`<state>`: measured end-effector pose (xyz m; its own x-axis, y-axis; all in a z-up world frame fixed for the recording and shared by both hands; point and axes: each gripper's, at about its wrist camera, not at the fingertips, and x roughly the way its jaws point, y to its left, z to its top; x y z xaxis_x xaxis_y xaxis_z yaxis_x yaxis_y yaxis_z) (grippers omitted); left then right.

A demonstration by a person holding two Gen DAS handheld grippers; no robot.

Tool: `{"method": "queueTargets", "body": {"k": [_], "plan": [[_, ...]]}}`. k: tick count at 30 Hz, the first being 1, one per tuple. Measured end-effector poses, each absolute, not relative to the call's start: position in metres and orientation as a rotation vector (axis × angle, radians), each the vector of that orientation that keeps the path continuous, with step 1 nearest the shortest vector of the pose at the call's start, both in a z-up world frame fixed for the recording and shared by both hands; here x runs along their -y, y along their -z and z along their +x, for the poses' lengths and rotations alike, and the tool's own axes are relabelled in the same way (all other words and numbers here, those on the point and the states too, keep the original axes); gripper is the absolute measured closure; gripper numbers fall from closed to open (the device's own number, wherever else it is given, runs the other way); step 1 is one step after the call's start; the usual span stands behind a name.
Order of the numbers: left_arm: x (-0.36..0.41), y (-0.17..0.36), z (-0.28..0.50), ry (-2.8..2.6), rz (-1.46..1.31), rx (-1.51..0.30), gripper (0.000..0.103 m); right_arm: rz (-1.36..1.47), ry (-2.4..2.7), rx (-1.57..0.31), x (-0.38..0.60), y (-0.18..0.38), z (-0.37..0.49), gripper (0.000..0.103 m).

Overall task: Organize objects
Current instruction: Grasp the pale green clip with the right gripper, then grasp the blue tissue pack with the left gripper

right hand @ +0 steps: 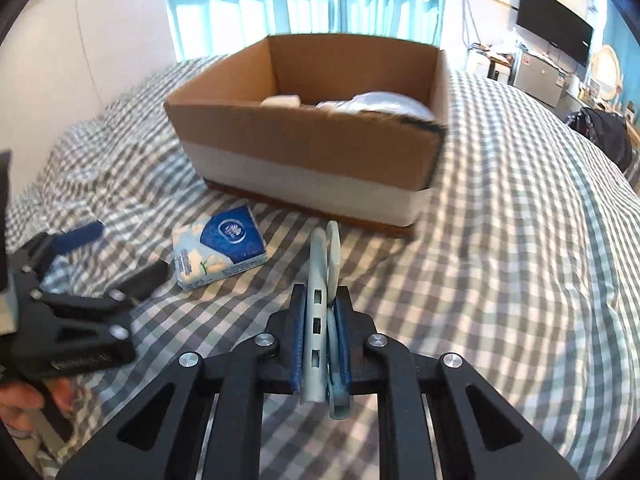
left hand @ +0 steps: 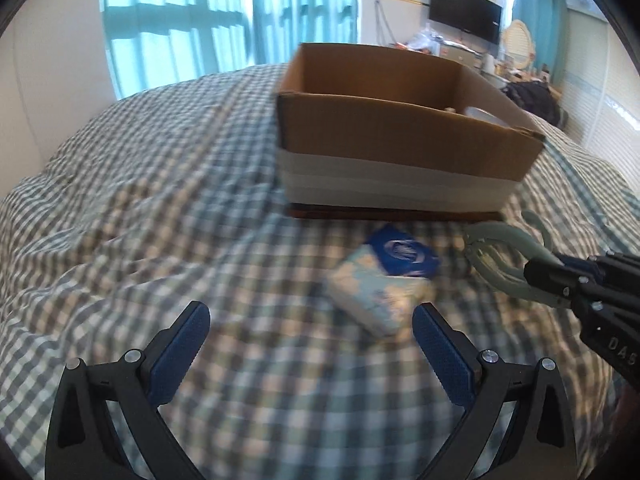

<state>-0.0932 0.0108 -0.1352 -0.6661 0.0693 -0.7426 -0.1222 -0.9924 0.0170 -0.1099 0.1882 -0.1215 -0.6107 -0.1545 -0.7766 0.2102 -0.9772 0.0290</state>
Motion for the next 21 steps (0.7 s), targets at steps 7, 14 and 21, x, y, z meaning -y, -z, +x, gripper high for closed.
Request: {"method": "queueTargets", "body": {"k": [7, 14, 21], "plan": [[-0.042, 0.147, -0.118, -2.662, -1.256, -0.217, 0.0, 1.266, 2.67, -0.011, -0.209, 0.116, -0.112, 0.09], [-0.055, 0.167, -0.145, -2.604, -1.312, -0.268, 0.001, 1.303, 2.65, 0.025, -0.214, 0.123, -0.119, 0.09], [-0.052, 0.166, -0.14, -2.583, -1.317, -0.248, 0.027, 1.3, 2.651, 0.007, -0.206, 0.125, -0.119, 0.09]]}}
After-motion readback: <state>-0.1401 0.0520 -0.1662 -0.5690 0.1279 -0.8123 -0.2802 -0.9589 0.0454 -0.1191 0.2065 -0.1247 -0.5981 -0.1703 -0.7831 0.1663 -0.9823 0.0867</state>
